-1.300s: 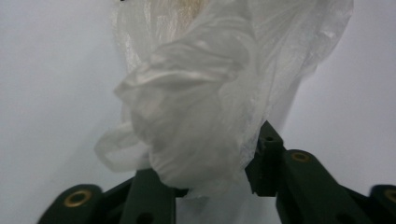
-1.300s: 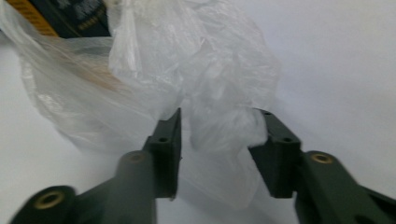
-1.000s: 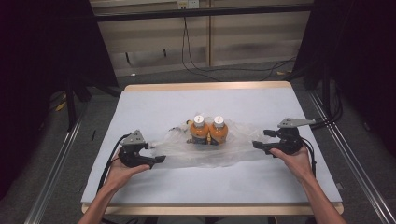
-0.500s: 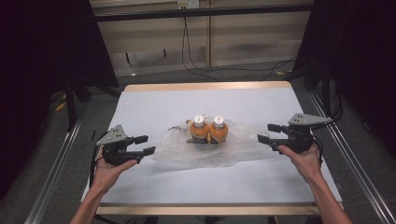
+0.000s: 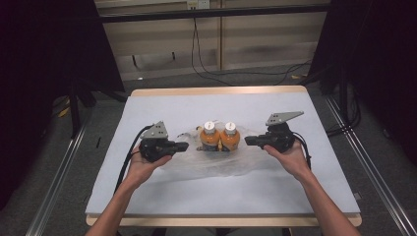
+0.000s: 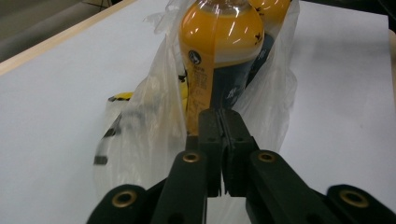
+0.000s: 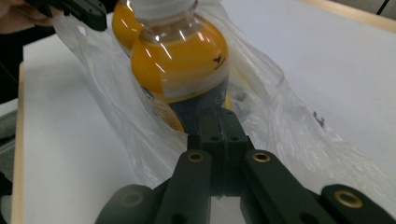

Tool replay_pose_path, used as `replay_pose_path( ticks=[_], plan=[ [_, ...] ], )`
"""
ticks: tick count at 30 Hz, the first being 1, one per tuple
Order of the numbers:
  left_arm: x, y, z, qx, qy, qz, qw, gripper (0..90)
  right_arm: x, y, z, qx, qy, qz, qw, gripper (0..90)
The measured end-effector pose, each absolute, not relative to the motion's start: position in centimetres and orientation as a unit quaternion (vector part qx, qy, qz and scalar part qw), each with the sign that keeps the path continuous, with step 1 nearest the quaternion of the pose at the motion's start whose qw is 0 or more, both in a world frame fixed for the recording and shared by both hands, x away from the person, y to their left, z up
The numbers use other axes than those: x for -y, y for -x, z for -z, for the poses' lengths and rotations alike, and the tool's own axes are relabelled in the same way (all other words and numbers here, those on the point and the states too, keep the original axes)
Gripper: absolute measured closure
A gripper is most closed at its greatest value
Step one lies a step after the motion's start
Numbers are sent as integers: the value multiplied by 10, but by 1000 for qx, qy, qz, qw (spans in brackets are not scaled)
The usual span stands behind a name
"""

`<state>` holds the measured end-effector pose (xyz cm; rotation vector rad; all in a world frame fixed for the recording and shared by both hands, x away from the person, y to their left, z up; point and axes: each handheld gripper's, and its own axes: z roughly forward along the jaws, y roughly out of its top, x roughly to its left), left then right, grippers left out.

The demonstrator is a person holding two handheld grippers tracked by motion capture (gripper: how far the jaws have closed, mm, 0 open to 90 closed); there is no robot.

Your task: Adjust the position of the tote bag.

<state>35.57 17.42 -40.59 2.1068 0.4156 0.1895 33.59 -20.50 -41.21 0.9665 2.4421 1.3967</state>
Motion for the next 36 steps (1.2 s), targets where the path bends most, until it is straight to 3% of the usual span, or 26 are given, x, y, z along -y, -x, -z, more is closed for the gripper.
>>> replay_pose_path(
  ticks=[10, 19, 28, 36],
  plan=[
    [-141, -382, 423, -184, -879, -66, 436, 900, 190, -355, 422, -838, -317, -437, 75, 900],
    [-125, -388, 452, -178, -912, -64, 364, 900, 177, -372, 451, -873, -315, -369, 56, 900],
    [-124, -388, 468, -170, -935, -62, 304, 900, 173, -377, 472, -891, -323, -316, 50, 900],
    [-131, -386, 465, -161, -943, -71, 283, 900, 171, -375, 467, -902, -326, -276, 67, 900]
  ],
)
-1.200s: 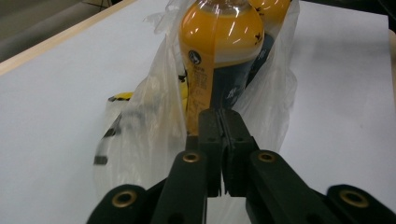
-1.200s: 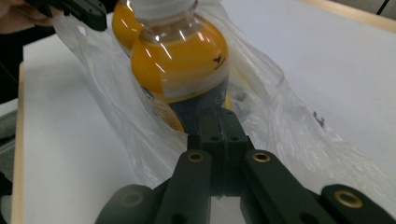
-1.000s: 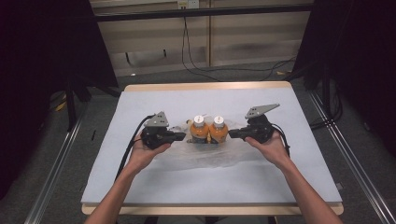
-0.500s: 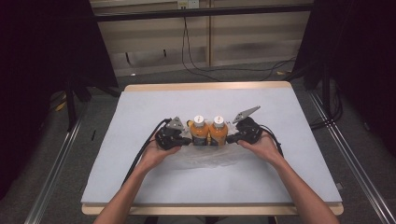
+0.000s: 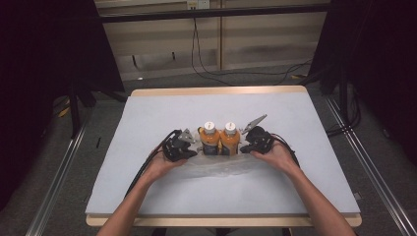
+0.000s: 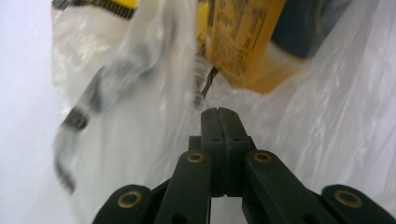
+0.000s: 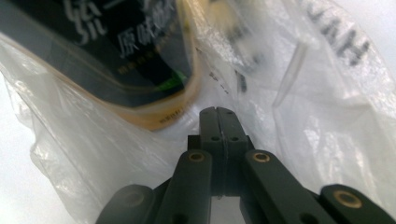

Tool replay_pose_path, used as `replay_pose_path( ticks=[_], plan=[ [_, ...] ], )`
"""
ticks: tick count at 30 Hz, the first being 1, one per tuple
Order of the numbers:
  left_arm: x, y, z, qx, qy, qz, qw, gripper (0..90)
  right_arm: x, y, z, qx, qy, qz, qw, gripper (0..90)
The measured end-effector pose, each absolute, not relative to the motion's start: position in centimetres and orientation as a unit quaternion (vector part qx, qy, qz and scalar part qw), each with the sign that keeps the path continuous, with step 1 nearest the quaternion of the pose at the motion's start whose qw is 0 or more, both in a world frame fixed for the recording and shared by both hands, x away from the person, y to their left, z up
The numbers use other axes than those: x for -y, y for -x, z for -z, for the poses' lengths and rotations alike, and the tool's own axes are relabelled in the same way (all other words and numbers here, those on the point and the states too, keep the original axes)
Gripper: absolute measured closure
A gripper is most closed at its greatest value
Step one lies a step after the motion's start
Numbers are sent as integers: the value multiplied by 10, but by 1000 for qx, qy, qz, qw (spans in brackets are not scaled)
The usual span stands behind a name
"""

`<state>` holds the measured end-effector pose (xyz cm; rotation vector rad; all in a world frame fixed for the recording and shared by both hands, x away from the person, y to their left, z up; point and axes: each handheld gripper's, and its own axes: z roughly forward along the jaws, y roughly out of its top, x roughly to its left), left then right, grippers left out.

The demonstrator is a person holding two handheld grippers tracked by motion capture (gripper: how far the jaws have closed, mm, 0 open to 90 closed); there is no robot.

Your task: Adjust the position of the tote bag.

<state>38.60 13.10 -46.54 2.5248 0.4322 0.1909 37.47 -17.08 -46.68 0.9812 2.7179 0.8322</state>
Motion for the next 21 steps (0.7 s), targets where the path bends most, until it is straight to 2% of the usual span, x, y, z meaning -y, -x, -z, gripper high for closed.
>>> replay_pose_path(
  ticks=[4, 6, 7, 21],
  plan=[
    [-135, -385, 465, -159, -944, -82, 277, 900, 174, -376, 466, -902, -330, -270, 66, 900],
    [-136, -385, 464, -156, -946, -86, 270, 900, 173, -376, 465, -905, -330, -257, 75, 900],
    [-137, -384, 464, -155, -947, -87, 267, 900, 173, -375, 463, -908, -330, -238, 98, 900],
    [-150, -382, 461, -148, -954, -104, 239, 900, 204, -379, 461, -901, -364, -216, 95, 900]
  ],
)
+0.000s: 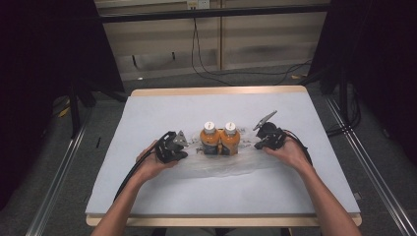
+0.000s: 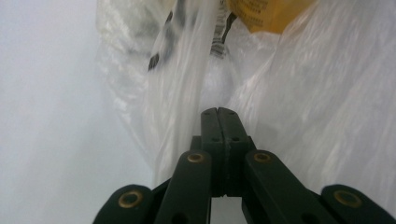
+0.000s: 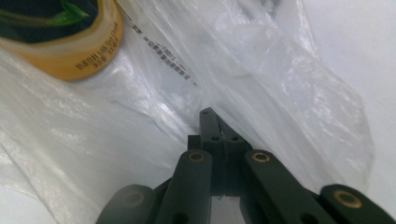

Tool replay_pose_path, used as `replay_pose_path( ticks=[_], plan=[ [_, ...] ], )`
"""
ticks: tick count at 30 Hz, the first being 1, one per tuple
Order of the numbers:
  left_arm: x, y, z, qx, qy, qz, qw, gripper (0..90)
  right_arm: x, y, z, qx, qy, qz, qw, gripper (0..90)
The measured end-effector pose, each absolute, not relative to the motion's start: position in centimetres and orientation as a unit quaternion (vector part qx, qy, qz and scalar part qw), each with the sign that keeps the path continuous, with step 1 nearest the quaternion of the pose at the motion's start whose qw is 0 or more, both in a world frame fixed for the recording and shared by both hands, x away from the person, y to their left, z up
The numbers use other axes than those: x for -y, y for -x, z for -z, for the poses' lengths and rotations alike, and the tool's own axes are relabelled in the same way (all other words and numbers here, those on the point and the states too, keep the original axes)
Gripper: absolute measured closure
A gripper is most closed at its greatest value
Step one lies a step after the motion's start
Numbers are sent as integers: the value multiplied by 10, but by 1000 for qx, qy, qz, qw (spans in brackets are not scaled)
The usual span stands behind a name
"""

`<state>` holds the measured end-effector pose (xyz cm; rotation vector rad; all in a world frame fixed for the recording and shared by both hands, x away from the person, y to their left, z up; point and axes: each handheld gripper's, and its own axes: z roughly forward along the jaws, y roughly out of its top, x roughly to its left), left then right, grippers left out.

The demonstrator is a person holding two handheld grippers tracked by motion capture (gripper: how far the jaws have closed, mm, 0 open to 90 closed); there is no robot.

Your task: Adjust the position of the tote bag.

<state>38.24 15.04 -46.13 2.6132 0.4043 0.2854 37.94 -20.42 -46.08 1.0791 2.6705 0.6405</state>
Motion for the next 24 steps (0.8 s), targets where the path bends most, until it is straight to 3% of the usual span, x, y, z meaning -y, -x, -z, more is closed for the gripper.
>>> replay_pose_path(
  ticks=[24],
  plan=[
    [-189, -377, 462, -182, -947, -99, 246, 900, 249, -377, 461, -879, -416, -207, 109, 900]
  ],
)
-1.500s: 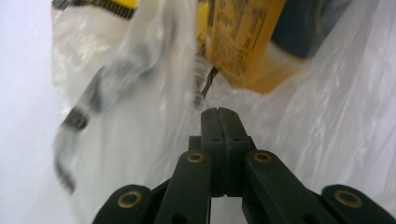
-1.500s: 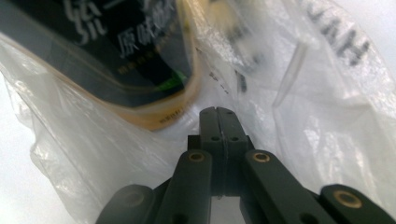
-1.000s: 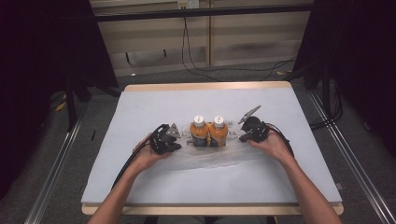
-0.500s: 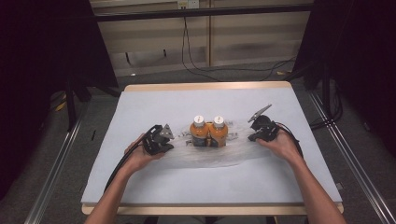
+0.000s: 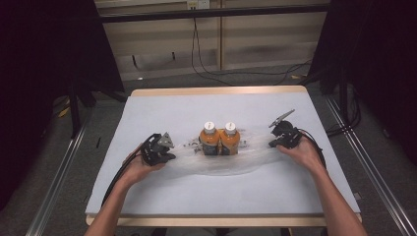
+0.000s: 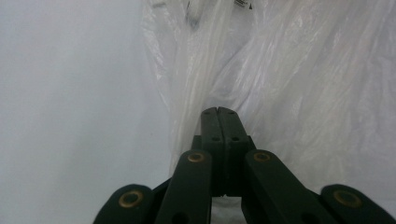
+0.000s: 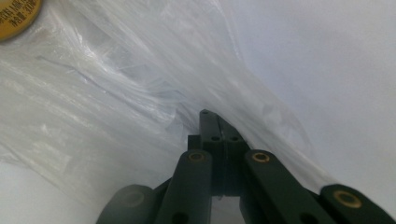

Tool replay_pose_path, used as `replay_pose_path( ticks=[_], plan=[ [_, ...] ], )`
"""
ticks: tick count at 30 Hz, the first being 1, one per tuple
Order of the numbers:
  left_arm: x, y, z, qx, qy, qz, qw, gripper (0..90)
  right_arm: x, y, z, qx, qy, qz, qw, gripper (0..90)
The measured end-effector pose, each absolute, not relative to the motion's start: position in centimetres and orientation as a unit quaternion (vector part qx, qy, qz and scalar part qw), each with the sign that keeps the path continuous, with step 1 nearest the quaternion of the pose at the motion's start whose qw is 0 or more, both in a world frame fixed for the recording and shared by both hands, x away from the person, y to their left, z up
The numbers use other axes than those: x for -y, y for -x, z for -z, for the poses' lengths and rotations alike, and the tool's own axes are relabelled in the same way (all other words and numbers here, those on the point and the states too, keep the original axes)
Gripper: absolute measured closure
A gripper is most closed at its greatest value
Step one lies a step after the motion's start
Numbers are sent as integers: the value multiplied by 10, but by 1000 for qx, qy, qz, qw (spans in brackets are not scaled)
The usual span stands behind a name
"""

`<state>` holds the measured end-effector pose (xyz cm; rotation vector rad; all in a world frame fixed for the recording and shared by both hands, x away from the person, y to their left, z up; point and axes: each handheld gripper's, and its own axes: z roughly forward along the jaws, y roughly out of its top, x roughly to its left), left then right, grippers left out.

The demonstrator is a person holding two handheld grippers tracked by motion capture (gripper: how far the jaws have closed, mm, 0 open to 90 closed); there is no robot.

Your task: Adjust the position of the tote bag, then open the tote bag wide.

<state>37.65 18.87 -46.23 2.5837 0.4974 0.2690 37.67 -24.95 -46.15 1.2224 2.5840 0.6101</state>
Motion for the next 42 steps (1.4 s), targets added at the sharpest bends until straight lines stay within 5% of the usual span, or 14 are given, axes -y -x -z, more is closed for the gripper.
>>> replay_pose_path(
  ticks=[19, 42],
  plan=[
    [-201, -367, 462, -195, -944, -99, 246, 900, 265, -365, 461, -870, -433, -209, 112, 900],
    [-216, -367, 453, -233, -897, -62, 370, 871, 259, -358, 450, -847, -420, -309, 102, 900]
  ],
)
